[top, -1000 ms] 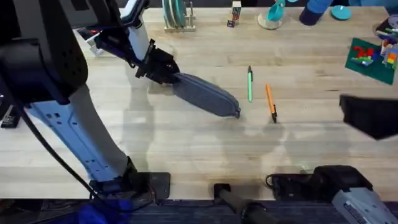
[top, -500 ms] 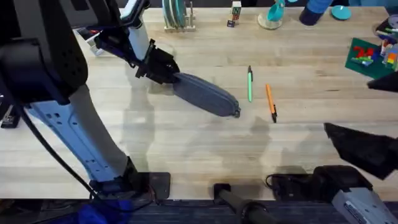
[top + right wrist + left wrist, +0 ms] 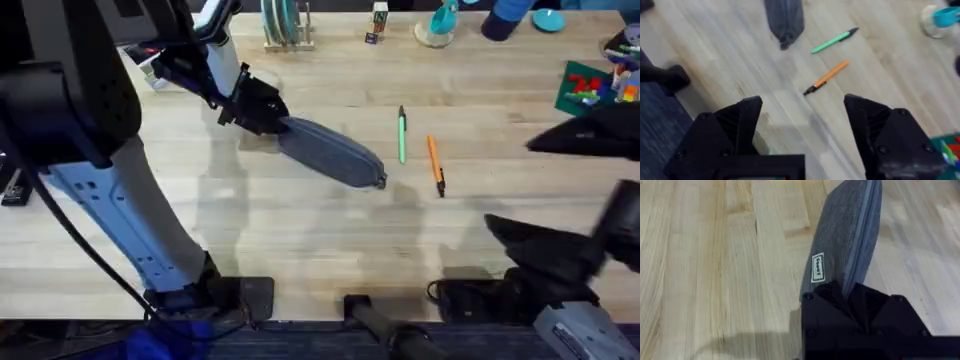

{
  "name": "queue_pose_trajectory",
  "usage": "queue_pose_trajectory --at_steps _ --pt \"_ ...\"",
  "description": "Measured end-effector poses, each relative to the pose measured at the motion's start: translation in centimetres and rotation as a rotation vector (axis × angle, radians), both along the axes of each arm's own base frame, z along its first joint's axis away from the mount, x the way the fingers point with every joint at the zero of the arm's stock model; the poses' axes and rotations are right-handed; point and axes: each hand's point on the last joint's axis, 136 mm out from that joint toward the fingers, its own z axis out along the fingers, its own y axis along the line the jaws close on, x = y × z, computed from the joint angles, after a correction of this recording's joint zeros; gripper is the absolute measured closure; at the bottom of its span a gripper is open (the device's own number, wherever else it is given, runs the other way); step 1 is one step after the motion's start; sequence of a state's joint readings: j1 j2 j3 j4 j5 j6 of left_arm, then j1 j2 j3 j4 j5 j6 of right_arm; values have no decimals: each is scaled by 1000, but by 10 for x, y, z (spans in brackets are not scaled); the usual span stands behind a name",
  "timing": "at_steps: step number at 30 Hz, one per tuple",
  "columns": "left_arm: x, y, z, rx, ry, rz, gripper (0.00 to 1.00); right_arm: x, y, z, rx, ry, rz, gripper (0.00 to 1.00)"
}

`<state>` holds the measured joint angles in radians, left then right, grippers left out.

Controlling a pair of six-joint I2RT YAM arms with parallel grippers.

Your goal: Unzip the bag, pick up the pens from the table one at a time and place them inside, then zip the bag closed.

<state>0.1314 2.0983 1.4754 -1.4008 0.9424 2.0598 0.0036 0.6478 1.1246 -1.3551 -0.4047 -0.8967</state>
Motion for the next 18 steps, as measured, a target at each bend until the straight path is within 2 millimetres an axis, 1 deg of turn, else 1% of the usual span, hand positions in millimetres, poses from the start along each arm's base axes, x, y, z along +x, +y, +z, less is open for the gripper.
queue_pose_trajectory --at_steps 7,13,18 --pt "0 0 0 0 0 0 958 26 13 -30 57 -25 62 5" --pt "0 0 0 0 0 0 958 36 21 -67 90 -9 111 5" --pt "0 0 0 0 -1 0 958 40 24 -87 106 -2 128 6"
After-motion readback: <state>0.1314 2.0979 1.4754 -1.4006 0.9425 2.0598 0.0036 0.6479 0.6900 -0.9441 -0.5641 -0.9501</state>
